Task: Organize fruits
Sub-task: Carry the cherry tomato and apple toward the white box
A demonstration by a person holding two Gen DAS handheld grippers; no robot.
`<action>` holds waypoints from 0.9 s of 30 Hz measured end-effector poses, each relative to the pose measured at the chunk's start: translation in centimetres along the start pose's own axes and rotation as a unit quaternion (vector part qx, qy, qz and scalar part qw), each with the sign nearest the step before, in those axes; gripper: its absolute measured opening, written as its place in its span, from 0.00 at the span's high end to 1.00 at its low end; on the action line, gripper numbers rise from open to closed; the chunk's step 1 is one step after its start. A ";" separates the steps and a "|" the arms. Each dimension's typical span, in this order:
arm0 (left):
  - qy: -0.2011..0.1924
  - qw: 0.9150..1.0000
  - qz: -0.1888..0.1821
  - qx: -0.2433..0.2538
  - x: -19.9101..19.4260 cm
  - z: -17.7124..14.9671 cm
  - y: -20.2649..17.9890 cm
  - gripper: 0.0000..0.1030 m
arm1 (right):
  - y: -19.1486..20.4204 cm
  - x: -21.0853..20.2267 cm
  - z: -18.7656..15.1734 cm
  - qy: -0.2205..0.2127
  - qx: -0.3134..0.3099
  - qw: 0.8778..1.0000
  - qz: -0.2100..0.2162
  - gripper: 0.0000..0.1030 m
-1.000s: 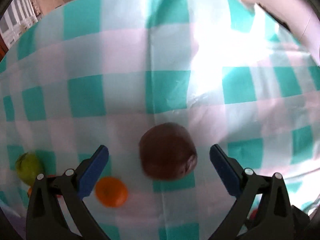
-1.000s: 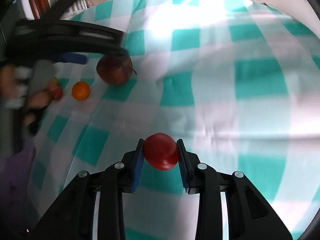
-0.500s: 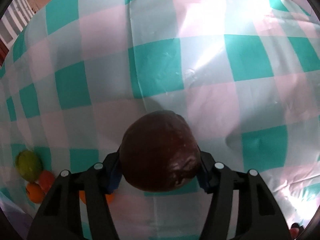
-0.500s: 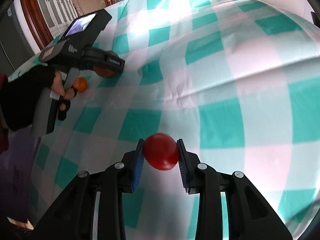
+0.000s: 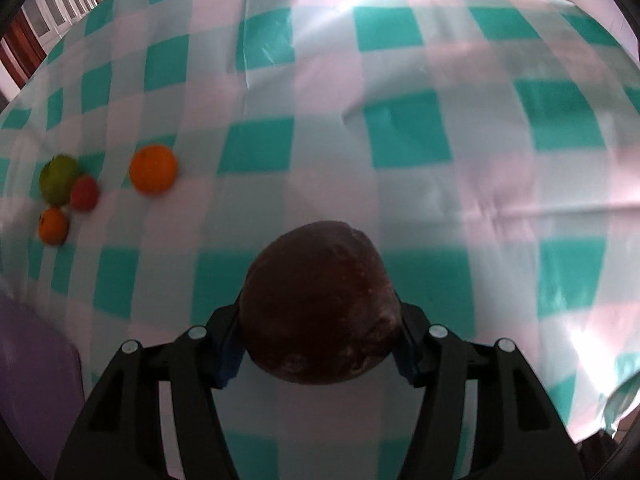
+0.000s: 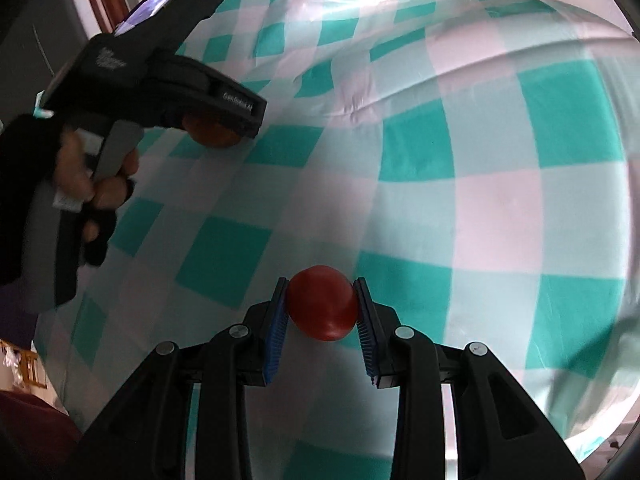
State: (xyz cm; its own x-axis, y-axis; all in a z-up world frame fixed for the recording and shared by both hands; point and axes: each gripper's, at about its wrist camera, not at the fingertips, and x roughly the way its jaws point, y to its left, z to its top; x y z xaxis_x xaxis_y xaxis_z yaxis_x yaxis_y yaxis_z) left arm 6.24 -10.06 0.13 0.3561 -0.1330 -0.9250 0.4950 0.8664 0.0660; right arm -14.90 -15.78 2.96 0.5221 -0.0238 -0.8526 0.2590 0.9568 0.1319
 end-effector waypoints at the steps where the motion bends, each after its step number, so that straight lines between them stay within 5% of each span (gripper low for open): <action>1: 0.001 1.000 0.001 -0.002 -0.4 -0.8 -0.3 0.41 | -0.2 -0.2 -0.3 -0.001 0.002 1.000 0.003 0.68; 8: 0.010 1.000 0.006 0.001 -3.0 -5.3 -1.3 0.41 | -0.5 -1.4 -1.1 -0.010 -0.002 1.000 0.016 0.68; 18: 0.034 0.999 0.002 -0.004 -7.1 -6.6 -1.2 0.41 | 0.8 -2.7 0.4 -0.013 -0.028 0.999 0.032 0.68; 27: 0.001 0.999 -0.010 -0.051 -12.2 -7.0 2.9 0.41 | 4.7 -4.9 3.9 -0.024 -0.103 0.994 0.036 0.68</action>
State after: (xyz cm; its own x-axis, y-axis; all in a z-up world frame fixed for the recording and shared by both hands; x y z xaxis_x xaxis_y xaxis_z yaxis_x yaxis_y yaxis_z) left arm -2.17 -2.54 8.98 0.3460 -0.1501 -0.9261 0.4184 0.9082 0.0091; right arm -13.07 -12.29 9.69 0.5719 0.0370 -0.8195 0.0513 0.9954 0.0807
